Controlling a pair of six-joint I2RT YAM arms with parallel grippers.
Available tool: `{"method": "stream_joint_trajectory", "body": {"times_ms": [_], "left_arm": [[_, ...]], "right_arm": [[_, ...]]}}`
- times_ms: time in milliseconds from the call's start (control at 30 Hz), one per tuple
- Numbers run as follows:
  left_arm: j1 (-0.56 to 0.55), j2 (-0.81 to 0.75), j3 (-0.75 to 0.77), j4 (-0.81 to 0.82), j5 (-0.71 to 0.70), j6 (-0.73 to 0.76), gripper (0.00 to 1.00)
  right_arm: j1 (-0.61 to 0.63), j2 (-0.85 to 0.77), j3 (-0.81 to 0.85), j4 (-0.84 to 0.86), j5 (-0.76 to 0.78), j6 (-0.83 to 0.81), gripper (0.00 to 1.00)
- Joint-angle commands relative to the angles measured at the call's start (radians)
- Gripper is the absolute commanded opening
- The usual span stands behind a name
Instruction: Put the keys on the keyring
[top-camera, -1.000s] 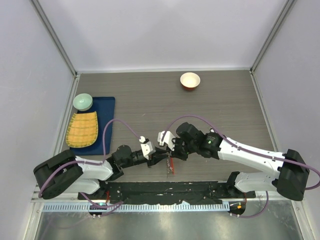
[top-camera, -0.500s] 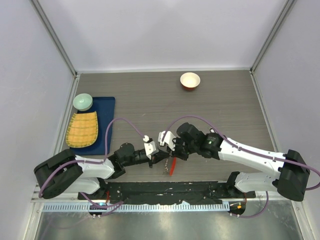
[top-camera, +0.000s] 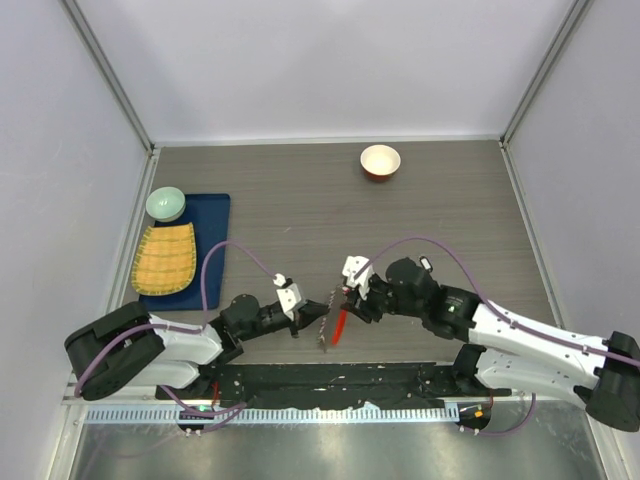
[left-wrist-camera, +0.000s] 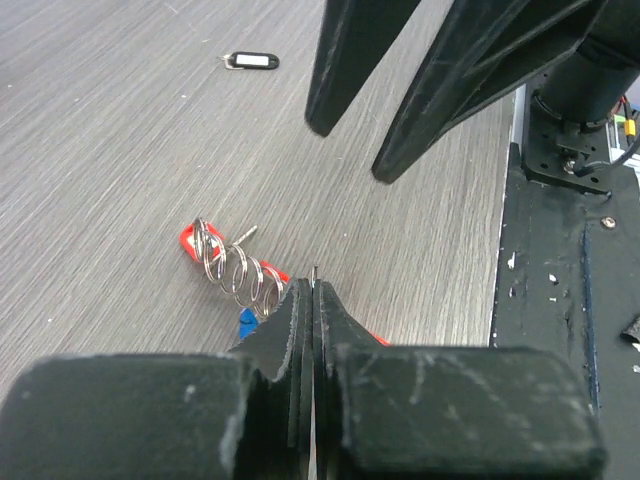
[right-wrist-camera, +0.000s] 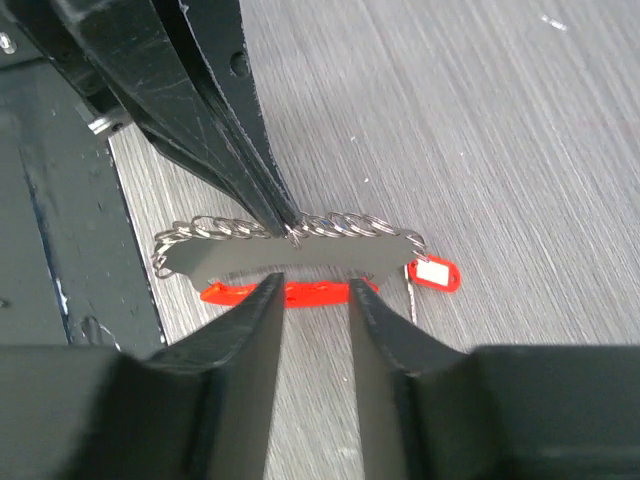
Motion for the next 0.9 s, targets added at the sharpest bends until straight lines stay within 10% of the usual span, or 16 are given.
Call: {"method": "stream_joint_trajectory", "body": {"times_ms": [0, 867], "left_arm": [[-0.002, -0.005, -0.028, 0.256, -0.089, -0.057, 0.00], [-0.002, -0.114, -0.058, 0.302, -0.087, -0.098, 0.00]], "right_arm": [[-0.008, -0.102, -0.105, 0.241, 0.032, 0.123, 0.42], [-0.249, 0.046, -0.334, 0.883, -0.467, 0.346, 0.44]]}}
